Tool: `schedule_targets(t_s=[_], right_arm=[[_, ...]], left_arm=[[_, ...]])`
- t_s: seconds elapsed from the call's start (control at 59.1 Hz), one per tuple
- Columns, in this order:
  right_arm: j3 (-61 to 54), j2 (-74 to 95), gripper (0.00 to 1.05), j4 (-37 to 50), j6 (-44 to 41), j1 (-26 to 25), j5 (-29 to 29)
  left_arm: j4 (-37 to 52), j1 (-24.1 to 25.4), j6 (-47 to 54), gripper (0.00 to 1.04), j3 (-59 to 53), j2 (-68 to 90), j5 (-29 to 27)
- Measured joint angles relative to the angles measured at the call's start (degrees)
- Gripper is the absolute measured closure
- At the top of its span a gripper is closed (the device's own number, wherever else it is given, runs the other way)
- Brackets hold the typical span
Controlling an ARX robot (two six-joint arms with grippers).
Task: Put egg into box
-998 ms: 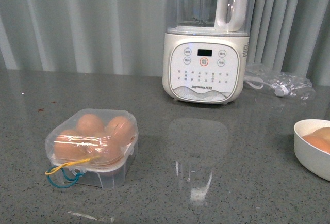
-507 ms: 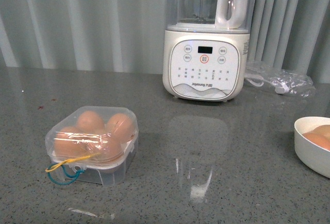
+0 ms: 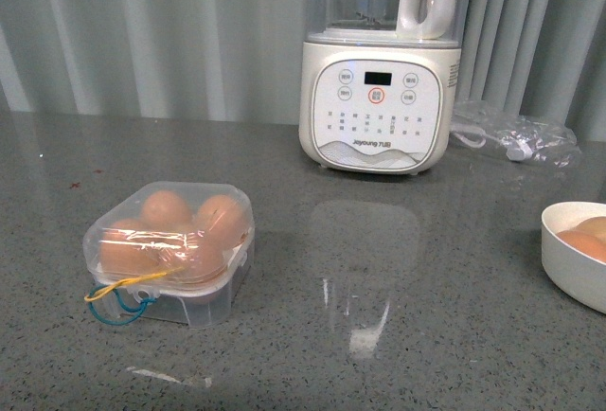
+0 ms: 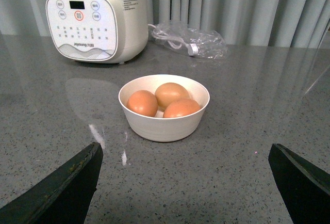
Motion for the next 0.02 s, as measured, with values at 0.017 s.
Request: schedule_targets(t_s=[0.017], right_arm=[[0.0, 0.0, 0.07, 0.0, 0.0, 0.0, 0.0]], left_arm=[[0.0, 0.0, 0.0, 0.07, 0.0, 0.0, 0.0]])
